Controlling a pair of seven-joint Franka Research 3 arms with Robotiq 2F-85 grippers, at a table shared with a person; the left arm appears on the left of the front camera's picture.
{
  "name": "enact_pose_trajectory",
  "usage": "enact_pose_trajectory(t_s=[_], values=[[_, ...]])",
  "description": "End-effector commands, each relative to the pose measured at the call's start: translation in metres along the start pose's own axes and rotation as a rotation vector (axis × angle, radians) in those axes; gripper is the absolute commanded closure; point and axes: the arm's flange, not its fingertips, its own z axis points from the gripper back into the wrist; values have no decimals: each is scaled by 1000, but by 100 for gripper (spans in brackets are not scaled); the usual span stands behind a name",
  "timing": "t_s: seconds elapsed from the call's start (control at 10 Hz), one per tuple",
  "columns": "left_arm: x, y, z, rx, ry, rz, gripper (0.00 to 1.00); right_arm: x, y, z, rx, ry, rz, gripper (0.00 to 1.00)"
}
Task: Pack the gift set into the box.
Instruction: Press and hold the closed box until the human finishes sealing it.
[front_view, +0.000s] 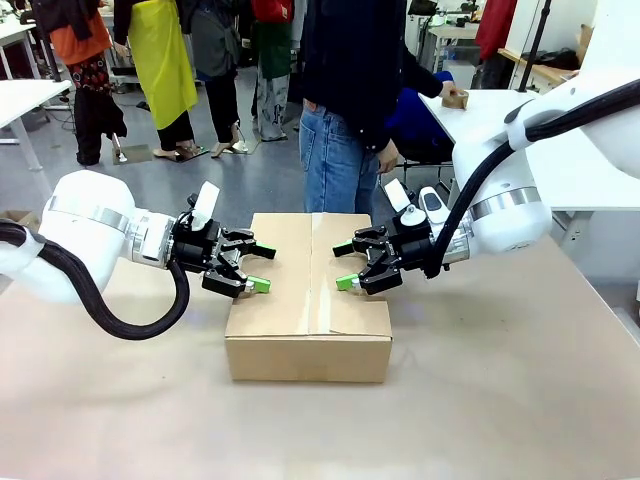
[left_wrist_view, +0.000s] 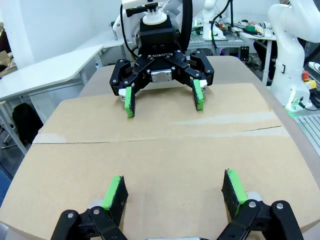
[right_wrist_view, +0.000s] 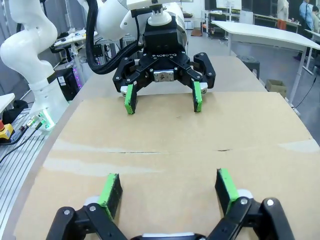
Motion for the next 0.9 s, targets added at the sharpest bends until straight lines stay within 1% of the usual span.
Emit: enact_pose_trajectory(t_s=[0.0, 0.8], values=[[-1, -2, 0, -18, 5, -7, 0, -2, 0, -1, 0, -1, 9, 0], [-1, -2, 0, -18, 5, -7, 0, -2, 0, -1, 0, -1, 9, 0]])
